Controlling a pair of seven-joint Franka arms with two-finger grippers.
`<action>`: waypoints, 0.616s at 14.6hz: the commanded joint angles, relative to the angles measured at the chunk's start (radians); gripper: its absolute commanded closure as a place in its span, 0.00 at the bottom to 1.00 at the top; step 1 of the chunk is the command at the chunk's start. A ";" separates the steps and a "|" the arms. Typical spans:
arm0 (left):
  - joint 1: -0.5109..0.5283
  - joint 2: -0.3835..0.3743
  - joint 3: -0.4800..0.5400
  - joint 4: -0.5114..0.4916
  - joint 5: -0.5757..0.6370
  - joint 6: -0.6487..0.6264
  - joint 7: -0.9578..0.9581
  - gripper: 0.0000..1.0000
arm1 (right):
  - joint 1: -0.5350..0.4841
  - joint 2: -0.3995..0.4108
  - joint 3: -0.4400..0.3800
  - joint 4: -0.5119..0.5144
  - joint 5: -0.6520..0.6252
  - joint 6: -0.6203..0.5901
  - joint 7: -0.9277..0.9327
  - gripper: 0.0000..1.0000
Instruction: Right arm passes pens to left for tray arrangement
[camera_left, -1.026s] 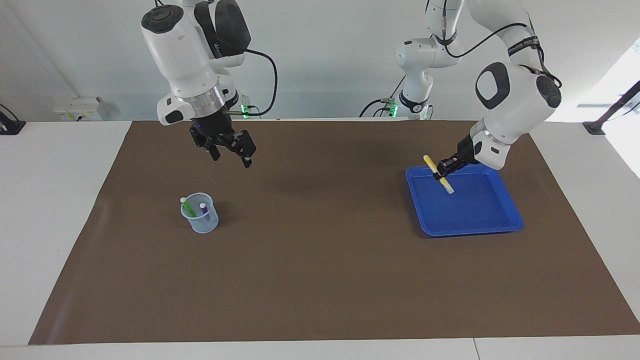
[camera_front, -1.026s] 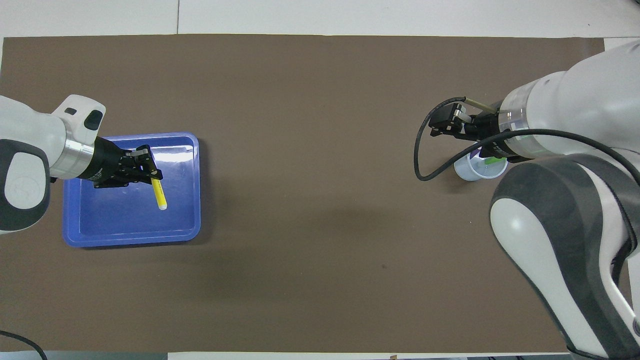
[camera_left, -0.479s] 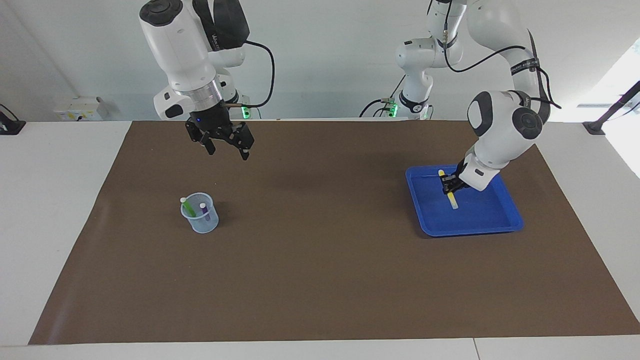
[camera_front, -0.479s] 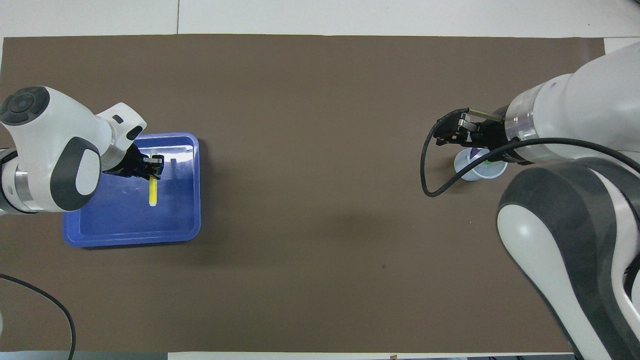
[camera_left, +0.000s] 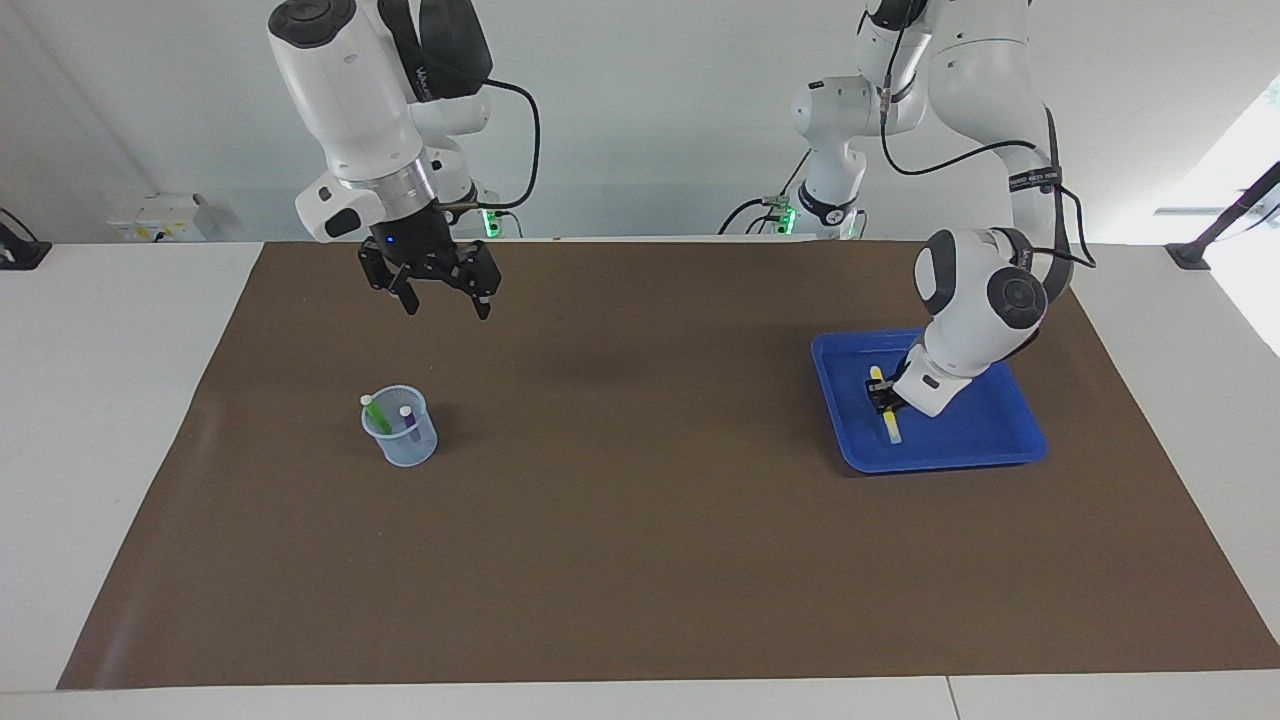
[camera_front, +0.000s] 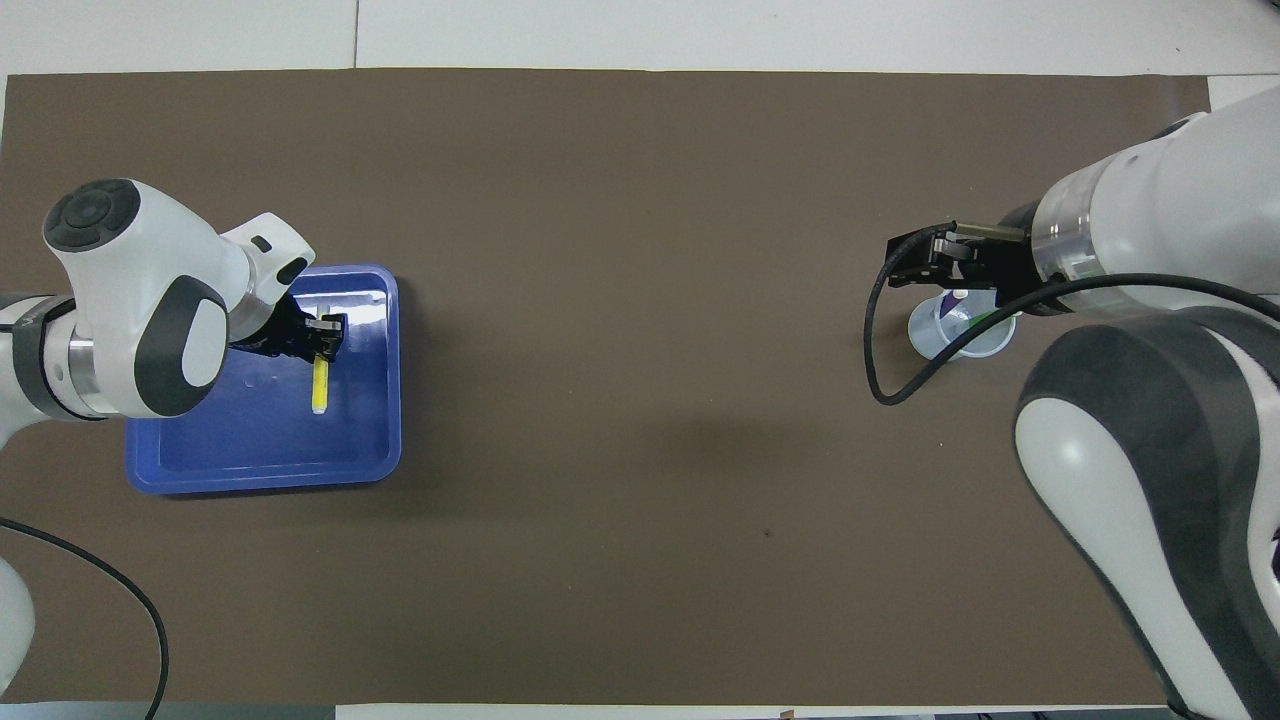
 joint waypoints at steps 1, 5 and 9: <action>-0.002 -0.002 0.007 -0.014 0.018 0.017 0.005 1.00 | 0.032 0.012 -0.073 0.038 -0.059 -0.013 -0.083 0.00; -0.003 -0.002 0.006 -0.014 0.016 0.022 0.005 0.00 | 0.069 -0.013 -0.178 0.040 -0.061 -0.105 -0.185 0.00; -0.005 -0.002 0.006 -0.014 0.016 0.025 0.001 0.00 | 0.069 -0.065 -0.240 0.061 -0.058 -0.240 -0.307 0.00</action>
